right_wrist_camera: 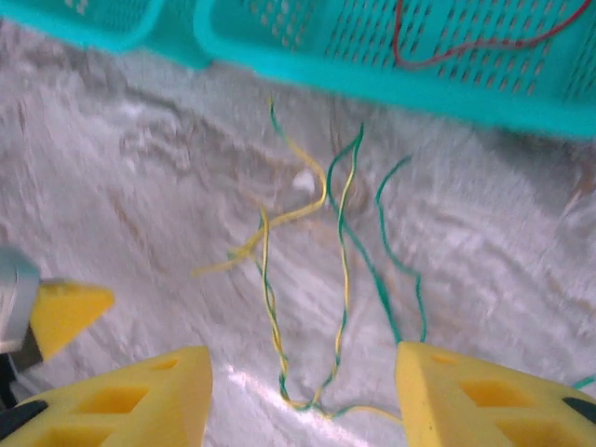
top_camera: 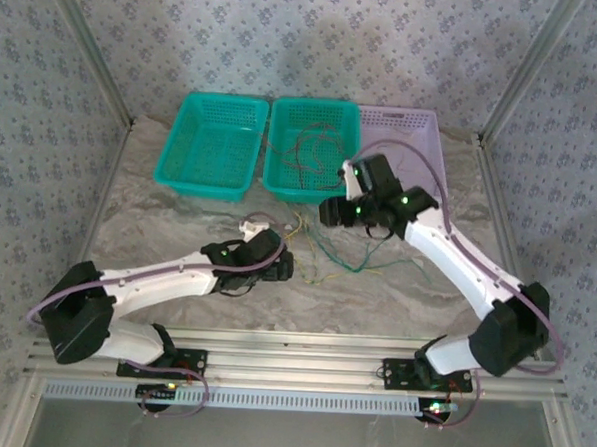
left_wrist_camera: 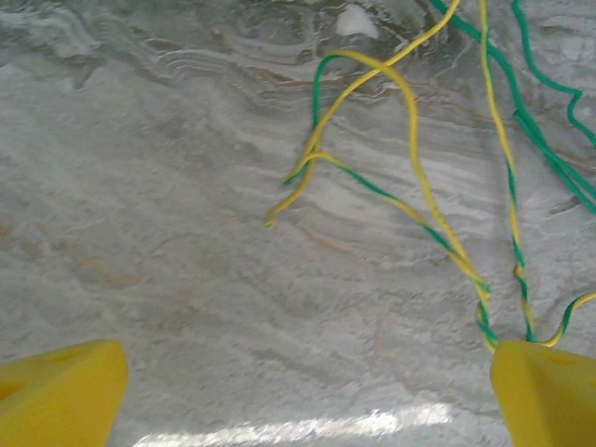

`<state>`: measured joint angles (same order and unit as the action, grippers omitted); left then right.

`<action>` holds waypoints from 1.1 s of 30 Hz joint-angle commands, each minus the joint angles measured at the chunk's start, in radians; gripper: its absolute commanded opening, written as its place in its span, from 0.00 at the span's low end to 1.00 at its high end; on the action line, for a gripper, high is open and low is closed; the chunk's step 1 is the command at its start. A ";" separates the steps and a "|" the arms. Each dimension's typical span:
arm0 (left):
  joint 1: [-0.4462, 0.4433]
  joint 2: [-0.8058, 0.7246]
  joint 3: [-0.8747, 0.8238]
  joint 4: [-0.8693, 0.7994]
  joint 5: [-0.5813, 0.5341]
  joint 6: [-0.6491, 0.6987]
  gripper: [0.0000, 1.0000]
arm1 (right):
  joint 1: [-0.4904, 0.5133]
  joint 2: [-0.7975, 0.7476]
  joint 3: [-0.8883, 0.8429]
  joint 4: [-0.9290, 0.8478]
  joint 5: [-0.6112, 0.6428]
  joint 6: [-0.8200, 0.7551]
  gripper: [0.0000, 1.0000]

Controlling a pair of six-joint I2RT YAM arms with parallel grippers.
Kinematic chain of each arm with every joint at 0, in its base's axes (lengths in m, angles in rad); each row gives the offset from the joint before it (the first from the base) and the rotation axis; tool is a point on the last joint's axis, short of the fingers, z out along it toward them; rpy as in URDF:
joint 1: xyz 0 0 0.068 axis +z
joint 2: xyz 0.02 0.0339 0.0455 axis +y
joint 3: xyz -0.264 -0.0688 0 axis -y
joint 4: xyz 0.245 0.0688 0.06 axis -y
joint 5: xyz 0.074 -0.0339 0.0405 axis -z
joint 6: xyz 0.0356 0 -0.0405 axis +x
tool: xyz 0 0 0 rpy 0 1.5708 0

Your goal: Untangle the cables

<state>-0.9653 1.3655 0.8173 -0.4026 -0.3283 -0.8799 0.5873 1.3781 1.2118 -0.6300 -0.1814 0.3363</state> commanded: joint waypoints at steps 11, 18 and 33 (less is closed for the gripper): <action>0.006 0.243 0.223 -0.058 -0.085 0.022 0.96 | 0.178 -0.322 -0.505 0.241 0.047 0.084 0.56; 0.042 0.348 0.298 -0.074 -0.083 0.013 0.80 | 0.202 -0.437 -0.577 0.277 0.050 0.093 0.56; 0.072 0.524 0.442 -0.100 -0.095 0.025 0.40 | 0.252 -0.525 -0.621 0.280 0.062 0.110 0.56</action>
<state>-0.9028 1.8702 1.2213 -0.4725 -0.3943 -0.8631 0.8246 0.8719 0.5987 -0.3618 -0.1413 0.4301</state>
